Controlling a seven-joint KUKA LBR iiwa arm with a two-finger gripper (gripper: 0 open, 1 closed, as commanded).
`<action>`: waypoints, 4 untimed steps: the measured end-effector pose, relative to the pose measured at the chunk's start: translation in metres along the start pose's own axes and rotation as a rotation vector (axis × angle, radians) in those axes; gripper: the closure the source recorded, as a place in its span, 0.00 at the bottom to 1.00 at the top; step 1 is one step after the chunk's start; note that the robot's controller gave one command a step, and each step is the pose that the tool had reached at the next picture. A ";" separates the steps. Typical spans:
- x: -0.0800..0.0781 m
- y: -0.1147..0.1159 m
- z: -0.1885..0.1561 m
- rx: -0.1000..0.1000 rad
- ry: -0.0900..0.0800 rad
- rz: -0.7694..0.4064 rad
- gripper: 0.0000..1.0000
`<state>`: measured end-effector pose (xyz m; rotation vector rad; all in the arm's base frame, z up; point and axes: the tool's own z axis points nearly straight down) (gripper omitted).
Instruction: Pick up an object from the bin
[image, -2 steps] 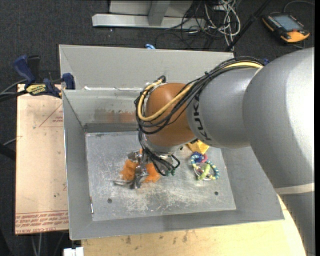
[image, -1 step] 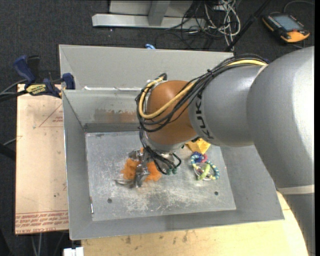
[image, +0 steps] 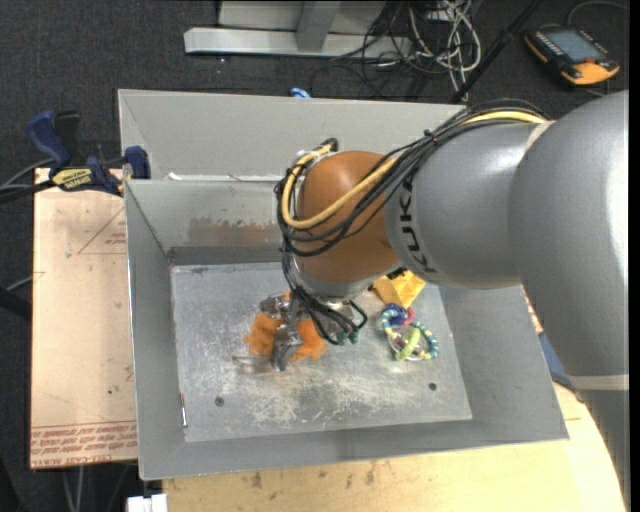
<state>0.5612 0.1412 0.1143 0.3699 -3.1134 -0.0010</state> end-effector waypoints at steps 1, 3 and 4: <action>-0.001 0.000 -0.023 0.000 -0.005 0.000 1.00; -0.002 0.000 -0.053 0.000 -0.010 0.000 1.00; -0.002 0.000 -0.061 0.001 -0.011 0.001 1.00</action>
Offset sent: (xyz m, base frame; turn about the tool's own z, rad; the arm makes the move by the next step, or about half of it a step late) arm -0.0001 -0.0001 0.0157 0.0000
